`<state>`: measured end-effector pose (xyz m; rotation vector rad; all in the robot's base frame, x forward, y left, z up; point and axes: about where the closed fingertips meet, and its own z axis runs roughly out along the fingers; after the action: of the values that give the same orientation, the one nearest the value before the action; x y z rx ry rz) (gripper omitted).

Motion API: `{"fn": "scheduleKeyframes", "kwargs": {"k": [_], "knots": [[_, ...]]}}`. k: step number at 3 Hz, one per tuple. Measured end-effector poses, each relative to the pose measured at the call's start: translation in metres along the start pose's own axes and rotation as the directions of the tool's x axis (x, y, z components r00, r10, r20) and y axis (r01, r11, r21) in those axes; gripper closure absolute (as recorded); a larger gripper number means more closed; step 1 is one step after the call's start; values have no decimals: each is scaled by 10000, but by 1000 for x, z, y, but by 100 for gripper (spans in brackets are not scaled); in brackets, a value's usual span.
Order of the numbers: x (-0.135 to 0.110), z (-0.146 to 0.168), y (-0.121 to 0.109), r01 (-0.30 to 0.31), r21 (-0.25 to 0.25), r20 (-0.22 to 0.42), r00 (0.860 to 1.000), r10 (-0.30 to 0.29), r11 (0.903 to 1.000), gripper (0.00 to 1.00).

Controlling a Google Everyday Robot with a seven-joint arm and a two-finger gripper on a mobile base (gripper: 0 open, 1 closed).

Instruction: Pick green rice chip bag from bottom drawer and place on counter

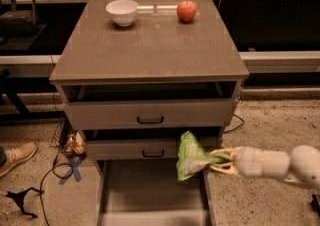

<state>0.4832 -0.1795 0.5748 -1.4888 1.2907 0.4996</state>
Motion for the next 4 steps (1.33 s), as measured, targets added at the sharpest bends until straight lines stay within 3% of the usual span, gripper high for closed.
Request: {"fn": "scheduleKeyframes", "kwargs": {"k": [1, 2, 3, 4], "knots": [[-47, -57, -46, 774, 1195, 695, 9939, -862, 9898, 100], [-99, -108, -94, 1237, 2215, 1282, 9796, -1546, 9673, 100], [-151, -151, -143, 933, 3557, 2131, 9607, -1779, 9299, 100], [-151, -151, -143, 933, 3557, 2132, 9607, -1779, 9299, 100]]}}
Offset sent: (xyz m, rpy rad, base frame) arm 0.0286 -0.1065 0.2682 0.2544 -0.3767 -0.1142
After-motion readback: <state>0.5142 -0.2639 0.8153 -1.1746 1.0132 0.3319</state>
